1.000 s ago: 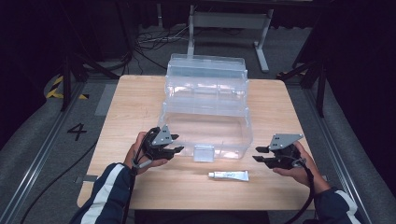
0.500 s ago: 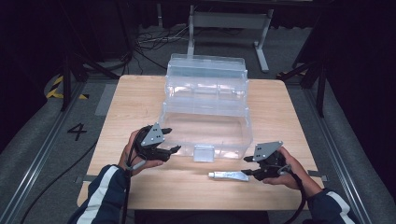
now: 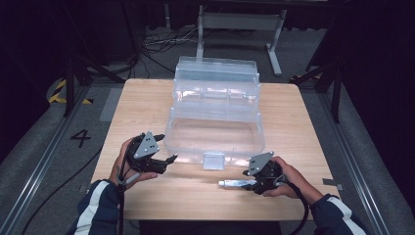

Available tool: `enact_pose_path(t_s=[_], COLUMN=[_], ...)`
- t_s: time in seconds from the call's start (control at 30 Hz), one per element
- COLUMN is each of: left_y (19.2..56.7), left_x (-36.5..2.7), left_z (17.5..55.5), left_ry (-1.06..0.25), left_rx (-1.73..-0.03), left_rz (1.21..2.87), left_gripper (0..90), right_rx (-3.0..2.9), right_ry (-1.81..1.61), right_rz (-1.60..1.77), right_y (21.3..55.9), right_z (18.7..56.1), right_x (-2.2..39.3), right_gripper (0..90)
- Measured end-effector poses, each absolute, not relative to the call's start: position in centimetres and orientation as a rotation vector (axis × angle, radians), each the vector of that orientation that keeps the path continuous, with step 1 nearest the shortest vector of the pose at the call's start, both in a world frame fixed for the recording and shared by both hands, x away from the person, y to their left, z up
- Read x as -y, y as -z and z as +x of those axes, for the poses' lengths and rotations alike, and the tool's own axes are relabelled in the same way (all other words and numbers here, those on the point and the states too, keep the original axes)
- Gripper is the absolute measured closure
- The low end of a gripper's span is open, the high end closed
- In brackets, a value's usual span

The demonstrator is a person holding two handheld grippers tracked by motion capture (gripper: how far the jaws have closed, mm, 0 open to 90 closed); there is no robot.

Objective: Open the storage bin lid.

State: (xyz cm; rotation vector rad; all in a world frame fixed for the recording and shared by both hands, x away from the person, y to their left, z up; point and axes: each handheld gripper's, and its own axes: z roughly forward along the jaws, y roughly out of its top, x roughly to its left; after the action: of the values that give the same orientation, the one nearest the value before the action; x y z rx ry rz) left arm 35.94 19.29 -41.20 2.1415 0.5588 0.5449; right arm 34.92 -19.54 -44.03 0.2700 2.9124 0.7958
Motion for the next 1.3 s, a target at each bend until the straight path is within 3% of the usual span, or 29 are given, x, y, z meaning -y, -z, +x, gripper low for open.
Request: enact_pose_path(t_s=[0.27, 0.5, 0.67, 1.0, 1.3], left_y=[43.4, 46.5, 47.8, 48.8, 49.3], left_x=[-21.0, -22.8, -24.0, -23.6, -23.7], left_z=[35.2, 35.4, 35.9, 36.6, 36.7], left_ry=[-0.493, -0.374, -0.275, -0.225, -0.244], left_rx=[-0.609, -0.667, -0.723, -0.737, -0.744], left_rz=[2.235, 2.342, 2.326, 2.321, 2.287], left_gripper=[22.0, 22.3, 23.0, 20.9, 15.1], right_rx=[-2.966, -2.998, -3.021, -3.065, -3.103], right_ry=[-0.742, -0.676, -0.616, -0.517, -0.467], right_rz=[0.221, 0.213, 0.229, 0.23, 0.21], right_y=[44.5, 45.0, 45.3, 45.4, 45.2], right_z=[35.2, 35.2, 35.2, 35.4, 35.7], right_x=[18.2, 17.2, 16.5, 15.1, 13.5], right_gripper=[53.8, 53.4, 53.1, 53.6, 63.4])
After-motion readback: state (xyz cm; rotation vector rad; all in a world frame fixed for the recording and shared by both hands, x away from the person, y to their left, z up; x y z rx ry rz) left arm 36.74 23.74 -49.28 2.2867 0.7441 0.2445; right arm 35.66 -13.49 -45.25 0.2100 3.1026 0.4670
